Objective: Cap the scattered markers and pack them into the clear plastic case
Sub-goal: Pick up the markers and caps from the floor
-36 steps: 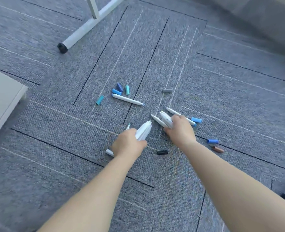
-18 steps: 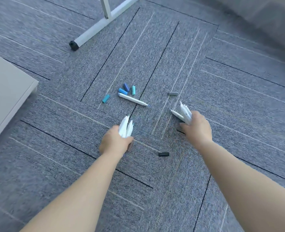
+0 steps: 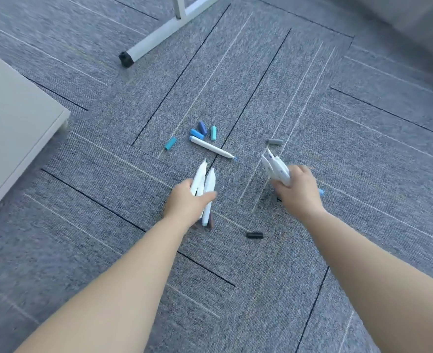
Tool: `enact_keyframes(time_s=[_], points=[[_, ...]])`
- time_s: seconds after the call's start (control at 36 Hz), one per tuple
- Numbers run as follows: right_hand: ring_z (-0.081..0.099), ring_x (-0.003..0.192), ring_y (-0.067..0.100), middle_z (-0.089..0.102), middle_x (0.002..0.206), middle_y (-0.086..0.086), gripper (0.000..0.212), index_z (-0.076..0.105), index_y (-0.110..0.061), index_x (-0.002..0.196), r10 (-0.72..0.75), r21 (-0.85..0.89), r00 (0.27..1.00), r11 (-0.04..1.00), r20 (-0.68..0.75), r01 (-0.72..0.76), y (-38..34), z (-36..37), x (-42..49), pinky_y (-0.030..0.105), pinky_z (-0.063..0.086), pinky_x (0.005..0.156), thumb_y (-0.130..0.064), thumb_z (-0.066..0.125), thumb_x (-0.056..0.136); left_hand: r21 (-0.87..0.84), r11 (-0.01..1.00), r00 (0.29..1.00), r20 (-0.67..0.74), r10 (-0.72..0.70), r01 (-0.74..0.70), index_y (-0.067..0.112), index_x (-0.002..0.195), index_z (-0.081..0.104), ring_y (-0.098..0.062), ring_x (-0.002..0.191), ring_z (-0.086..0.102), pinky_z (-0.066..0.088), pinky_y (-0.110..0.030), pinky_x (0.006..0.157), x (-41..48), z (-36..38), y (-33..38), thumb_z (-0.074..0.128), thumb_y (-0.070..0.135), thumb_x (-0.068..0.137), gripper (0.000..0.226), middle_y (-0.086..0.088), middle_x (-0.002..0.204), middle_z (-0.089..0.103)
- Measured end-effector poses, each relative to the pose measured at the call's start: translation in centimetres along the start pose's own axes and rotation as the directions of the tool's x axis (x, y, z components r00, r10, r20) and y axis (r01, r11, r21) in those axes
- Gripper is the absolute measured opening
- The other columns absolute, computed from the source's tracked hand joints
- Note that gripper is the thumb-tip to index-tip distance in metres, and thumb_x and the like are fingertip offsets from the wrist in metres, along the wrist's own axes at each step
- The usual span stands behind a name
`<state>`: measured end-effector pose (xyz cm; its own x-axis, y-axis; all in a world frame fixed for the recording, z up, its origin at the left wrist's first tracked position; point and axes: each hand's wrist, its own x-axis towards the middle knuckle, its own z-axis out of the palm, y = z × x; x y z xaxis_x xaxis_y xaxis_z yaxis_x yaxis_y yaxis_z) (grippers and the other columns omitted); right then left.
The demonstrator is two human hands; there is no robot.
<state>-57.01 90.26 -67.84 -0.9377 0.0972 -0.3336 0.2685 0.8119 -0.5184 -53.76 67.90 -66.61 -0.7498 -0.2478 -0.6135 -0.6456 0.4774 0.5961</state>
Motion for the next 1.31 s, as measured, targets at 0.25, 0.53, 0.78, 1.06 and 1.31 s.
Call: enact_keyframes(time_s=[0.25,0.53,0.78,1.06,1.31], points=[[0.047,0.060,0.015,0.056,0.088,0.007,0.022,0.044,-0.011,0.109,0.074,0.226,0.993,0.970,0.089,-0.092,-3.0,2.3,-0.1,0.032,0.041,0.051,-0.027,0.051,0.095,0.102,0.989,0.994,-0.004,0.111,-0.110,0.019,0.111,0.052,-0.021,0.085,0.059,0.054,-0.044,0.080,3.3,-2.2,2.5,0.069,0.033,0.084,0.035,0.005,0.091,0.058],[0.048,0.060,0.016,0.057,0.090,0.009,0.013,0.039,-0.021,0.105,0.186,0.396,0.977,0.893,0.104,-0.212,-3.7,3.4,-1.4,0.033,0.046,0.051,-0.025,0.048,0.097,0.508,0.816,0.947,-0.001,0.322,-0.277,0.014,0.105,0.061,-0.023,0.084,0.056,0.040,-0.032,0.063,7.2,-2.8,5.8,0.067,0.029,0.085,0.027,-0.005,0.099,0.060],[0.046,0.059,0.016,0.055,0.084,0.007,0.015,0.042,-0.018,0.109,0.216,0.421,0.974,0.879,0.067,-0.224,-4.2,3.3,-2.1,0.028,0.040,0.045,-0.026,0.048,0.098,0.550,0.775,0.944,0.089,0.317,-0.312,0.014,0.110,0.058,-0.021,0.082,0.050,0.037,-0.030,0.065,7.4,-2.8,4.6,0.067,0.052,0.080,0.049,-0.003,0.096,0.057],[0.047,0.056,0.014,0.057,0.088,0.008,0.021,0.042,-0.016,0.114,0.252,0.390,0.965,0.883,0.077,-0.262,-4.5,3.7,-2.7,0.027,0.038,0.044,-0.028,0.047,0.098,0.573,0.735,0.932,0.220,0.288,-0.362,0.020,0.095,0.063,-0.022,0.079,0.057,0.047,-0.032,0.069,7.1,-3.7,3.5,0.069,0.028,0.081,0.017,0.001,0.087,0.062],[0.046,0.055,0.012,0.056,0.088,0.005,0.019,0.043,-0.016,0.113,0.263,0.378,0.962,0.885,0.074,-0.271,-4.7,3.5,-2.7,0.022,0.036,0.041,-0.027,0.046,0.098,0.516,0.711,0.871,0.171,0.461,-0.478,0.014,0.104,0.060,-0.022,0.085,0.050,0.041,-0.033,0.071,9.1,-3.2,6.3,0.065,0.022,0.086,0.020,0.000,0.102,0.045]])
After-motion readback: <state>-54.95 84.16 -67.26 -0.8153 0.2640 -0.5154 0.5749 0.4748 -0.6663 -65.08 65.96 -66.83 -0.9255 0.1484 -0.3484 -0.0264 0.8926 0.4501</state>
